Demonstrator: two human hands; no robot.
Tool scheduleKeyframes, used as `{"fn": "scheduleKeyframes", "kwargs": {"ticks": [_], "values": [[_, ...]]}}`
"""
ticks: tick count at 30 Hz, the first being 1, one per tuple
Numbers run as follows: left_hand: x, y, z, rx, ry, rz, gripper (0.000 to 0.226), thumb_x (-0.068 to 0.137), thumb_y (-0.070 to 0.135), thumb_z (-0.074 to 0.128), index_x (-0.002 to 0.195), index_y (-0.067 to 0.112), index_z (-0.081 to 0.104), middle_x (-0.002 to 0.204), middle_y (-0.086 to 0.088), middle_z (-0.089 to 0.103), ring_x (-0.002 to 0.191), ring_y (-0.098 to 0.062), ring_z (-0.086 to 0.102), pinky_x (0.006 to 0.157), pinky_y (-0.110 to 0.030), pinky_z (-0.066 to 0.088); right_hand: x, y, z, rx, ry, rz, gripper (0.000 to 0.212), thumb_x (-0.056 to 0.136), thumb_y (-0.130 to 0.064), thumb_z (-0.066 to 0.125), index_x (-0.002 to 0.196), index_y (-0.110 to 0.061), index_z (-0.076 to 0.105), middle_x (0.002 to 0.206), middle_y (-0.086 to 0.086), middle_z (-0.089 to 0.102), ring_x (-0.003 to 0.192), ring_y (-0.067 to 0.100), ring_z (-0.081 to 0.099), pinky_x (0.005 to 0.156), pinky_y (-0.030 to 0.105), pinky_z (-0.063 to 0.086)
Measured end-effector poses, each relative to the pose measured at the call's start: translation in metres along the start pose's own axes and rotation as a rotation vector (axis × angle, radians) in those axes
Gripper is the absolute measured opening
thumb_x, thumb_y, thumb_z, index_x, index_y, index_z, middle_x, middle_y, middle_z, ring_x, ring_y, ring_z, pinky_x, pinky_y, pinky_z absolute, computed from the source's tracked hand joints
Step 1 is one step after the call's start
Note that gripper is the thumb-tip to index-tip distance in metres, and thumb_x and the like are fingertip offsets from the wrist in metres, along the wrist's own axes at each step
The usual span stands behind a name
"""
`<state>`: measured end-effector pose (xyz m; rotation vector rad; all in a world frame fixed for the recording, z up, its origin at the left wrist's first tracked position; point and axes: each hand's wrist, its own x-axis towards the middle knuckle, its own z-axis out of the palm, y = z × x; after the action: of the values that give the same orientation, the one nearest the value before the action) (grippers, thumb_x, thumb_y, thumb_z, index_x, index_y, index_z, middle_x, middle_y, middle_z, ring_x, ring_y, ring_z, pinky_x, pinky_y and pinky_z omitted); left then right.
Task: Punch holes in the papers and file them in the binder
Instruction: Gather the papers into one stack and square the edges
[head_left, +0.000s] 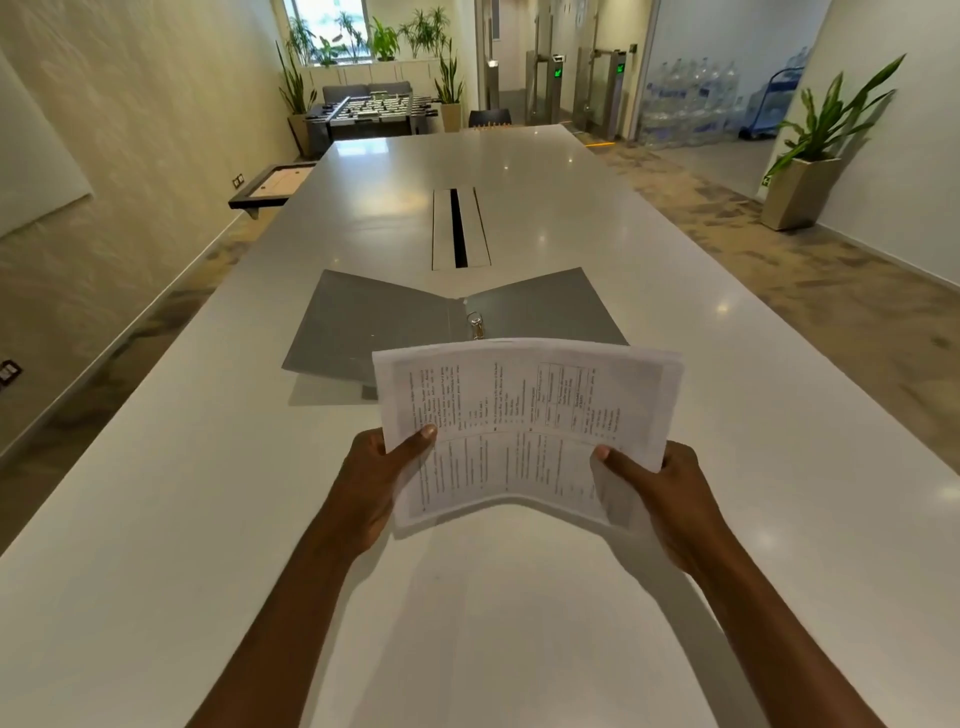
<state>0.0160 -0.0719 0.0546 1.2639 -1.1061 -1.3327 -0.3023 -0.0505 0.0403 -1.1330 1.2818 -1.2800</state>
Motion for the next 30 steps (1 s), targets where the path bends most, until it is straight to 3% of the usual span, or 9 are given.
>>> {"fn": "scheduleKeyframes", "kwargs": {"ticks": [2, 5, 11, 15, 18, 20, 23, 27, 30], "values": [[0.0, -0.008, 0.005, -0.026, 0.051, 0.012, 0.038, 0.09, 0.028, 0.073, 0.125, 0.012, 0.072, 0.117, -0.009, 0.081, 0.111, -0.035, 0.076, 0.097, -0.058, 0.06, -0.002, 0.003, 0.003, 0.03, 0.037, -0.013, 0.019, 0.091, -0.018, 0.076, 0.108, -0.024, 0.077, 0.106, -0.008, 0.081, 0.094, 0.015, 0.078, 0.077, 0.037, 0.064], [-0.002, -0.022, 0.012, -0.037, 0.12, 0.022, 0.029, 0.092, 0.018, 0.074, 0.12, 0.013, 0.072, 0.111, -0.006, 0.082, 0.108, -0.032, 0.076, 0.094, -0.055, 0.061, -0.007, 0.01, 0.008, 0.015, 0.053, -0.017, 0.017, 0.091, -0.016, 0.076, 0.106, -0.023, 0.078, 0.103, -0.008, 0.081, 0.094, 0.016, 0.078, 0.076, 0.036, 0.064], [-0.009, -0.048, 0.022, -0.025, 0.161, 0.035, 0.039, 0.085, 0.02, 0.08, 0.122, 0.018, 0.067, 0.113, -0.007, 0.077, 0.107, -0.025, 0.075, 0.087, -0.042, 0.066, -0.019, 0.022, 0.014, 0.047, 0.029, -0.025, 0.027, 0.09, 0.001, 0.073, 0.106, -0.021, 0.073, 0.097, -0.012, 0.081, 0.091, 0.007, 0.076, 0.064, 0.019, 0.06], [-0.009, -0.05, 0.022, -0.01, 0.173, 0.081, 0.054, 0.079, 0.028, 0.08, 0.129, 0.014, 0.063, 0.114, -0.008, 0.076, 0.104, -0.024, 0.076, 0.085, -0.041, 0.067, -0.016, 0.021, 0.011, -0.011, 0.028, -0.059, 0.03, 0.089, -0.004, 0.075, 0.109, -0.026, 0.073, 0.102, -0.011, 0.08, 0.095, 0.009, 0.076, 0.069, 0.024, 0.062], [-0.01, -0.054, 0.022, -0.012, 0.188, 0.073, 0.049, 0.08, 0.028, 0.08, 0.126, 0.021, 0.064, 0.113, -0.007, 0.076, 0.104, -0.025, 0.076, 0.085, -0.041, 0.067, -0.012, 0.023, 0.007, -0.047, 0.027, -0.062, 0.031, 0.089, -0.008, 0.077, 0.111, -0.029, 0.074, 0.105, -0.01, 0.08, 0.098, 0.012, 0.076, 0.074, 0.03, 0.064], [-0.014, -0.058, 0.023, -0.01, 0.175, 0.055, 0.039, 0.086, 0.023, 0.082, 0.121, 0.03, 0.066, 0.112, -0.002, 0.077, 0.106, -0.024, 0.076, 0.088, -0.042, 0.066, -0.013, 0.024, 0.008, -0.019, 0.011, -0.051, 0.031, 0.089, -0.005, 0.076, 0.112, -0.025, 0.073, 0.106, -0.008, 0.08, 0.098, 0.013, 0.076, 0.073, 0.029, 0.063], [-0.012, -0.064, 0.023, -0.015, 0.154, 0.027, 0.042, 0.085, 0.026, 0.084, 0.123, 0.036, 0.067, 0.116, 0.003, 0.078, 0.114, -0.024, 0.075, 0.094, -0.05, 0.063, -0.014, 0.023, 0.012, 0.098, -0.003, -0.006, 0.03, 0.089, 0.004, 0.072, 0.111, -0.016, 0.073, 0.1, -0.002, 0.08, 0.093, 0.012, 0.076, 0.066, 0.024, 0.062], [-0.01, -0.051, 0.017, 0.025, 0.144, 0.04, 0.037, 0.092, 0.008, 0.076, 0.125, 0.024, 0.067, 0.112, 0.001, 0.081, 0.109, -0.024, 0.077, 0.088, -0.047, 0.066, -0.01, 0.017, 0.005, 0.025, 0.035, -0.027, 0.023, 0.09, 0.0, 0.074, 0.107, -0.015, 0.076, 0.099, -0.004, 0.082, 0.094, 0.02, 0.078, 0.067, 0.024, 0.062], [-0.012, -0.033, 0.008, 0.161, 0.134, 0.08, 0.031, 0.093, 0.012, 0.076, 0.123, 0.02, 0.071, 0.108, 0.001, 0.082, 0.1, -0.02, 0.08, 0.081, -0.04, 0.068, -0.002, 0.009, -0.009, -0.058, 0.117, -0.058, 0.03, 0.09, -0.006, 0.076, 0.114, -0.023, 0.074, 0.106, -0.004, 0.081, 0.104, 0.024, 0.076, 0.078, 0.029, 0.064]]}}
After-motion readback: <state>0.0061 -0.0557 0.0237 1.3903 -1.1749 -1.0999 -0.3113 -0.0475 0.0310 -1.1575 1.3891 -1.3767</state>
